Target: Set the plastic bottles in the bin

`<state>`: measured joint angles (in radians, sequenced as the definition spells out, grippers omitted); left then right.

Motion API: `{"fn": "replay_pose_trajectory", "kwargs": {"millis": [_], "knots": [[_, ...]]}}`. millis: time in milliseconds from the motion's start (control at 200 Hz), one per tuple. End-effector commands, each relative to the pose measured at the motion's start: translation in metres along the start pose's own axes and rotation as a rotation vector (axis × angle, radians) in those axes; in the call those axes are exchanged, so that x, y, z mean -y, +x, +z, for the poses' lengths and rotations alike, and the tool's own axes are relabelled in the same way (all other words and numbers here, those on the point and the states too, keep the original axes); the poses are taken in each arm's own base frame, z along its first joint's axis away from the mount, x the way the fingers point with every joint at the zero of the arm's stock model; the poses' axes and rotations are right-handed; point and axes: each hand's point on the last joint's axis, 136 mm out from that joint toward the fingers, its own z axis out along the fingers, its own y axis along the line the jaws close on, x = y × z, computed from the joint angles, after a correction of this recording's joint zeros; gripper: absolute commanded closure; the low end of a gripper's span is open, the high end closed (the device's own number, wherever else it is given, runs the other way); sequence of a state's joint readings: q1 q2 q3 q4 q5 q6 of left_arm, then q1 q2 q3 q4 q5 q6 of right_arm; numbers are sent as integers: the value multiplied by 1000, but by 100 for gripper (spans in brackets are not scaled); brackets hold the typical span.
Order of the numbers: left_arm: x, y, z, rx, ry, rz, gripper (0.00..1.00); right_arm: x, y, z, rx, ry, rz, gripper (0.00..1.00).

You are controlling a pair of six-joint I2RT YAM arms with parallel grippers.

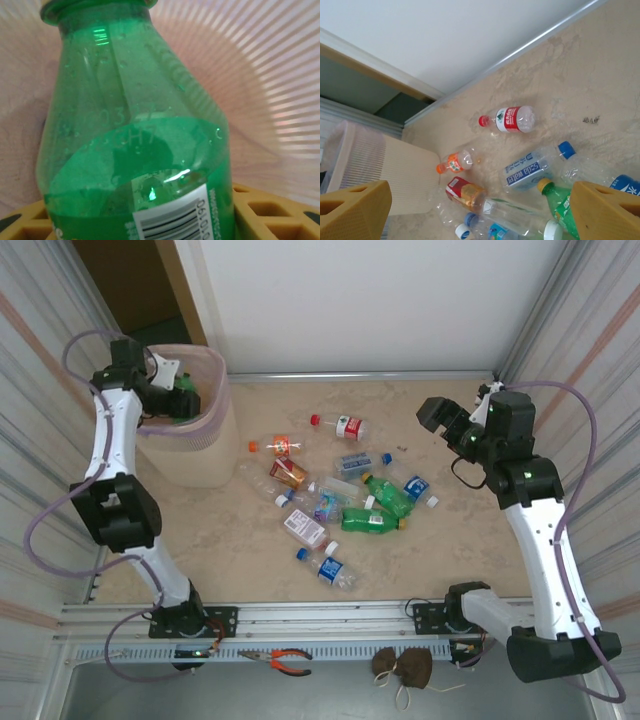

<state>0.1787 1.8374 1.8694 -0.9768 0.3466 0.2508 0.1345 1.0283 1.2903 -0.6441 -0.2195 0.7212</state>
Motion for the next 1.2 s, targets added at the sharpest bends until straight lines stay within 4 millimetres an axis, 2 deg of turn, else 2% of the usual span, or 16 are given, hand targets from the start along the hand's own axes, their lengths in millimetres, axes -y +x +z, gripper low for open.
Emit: {"fn": "replay_pose_trajectory", "kwargs": {"millis": [0, 301, 576, 747, 887, 1197], "knots": [[-11, 24, 19, -105, -28, 17, 49, 0, 1, 4, -12, -17, -23, 9], [-16, 60, 77, -270, -17, 9, 46, 10, 5, 14, -25, 3, -9, 10], [-23, 92, 104, -394, -24, -49, 40, 16, 9, 19, -37, 11, -3, 10], [-18, 111, 107, -445, -15, -93, 36, 18, 9, 21, -41, 11, -1, 10], [-14, 114, 98, -434, -24, -129, 35, 17, 8, 21, -42, 3, -4, 10], [-9, 81, 66, -316, -43, -126, 23, 18, 5, 20, -36, 4, -13, 10]]}}
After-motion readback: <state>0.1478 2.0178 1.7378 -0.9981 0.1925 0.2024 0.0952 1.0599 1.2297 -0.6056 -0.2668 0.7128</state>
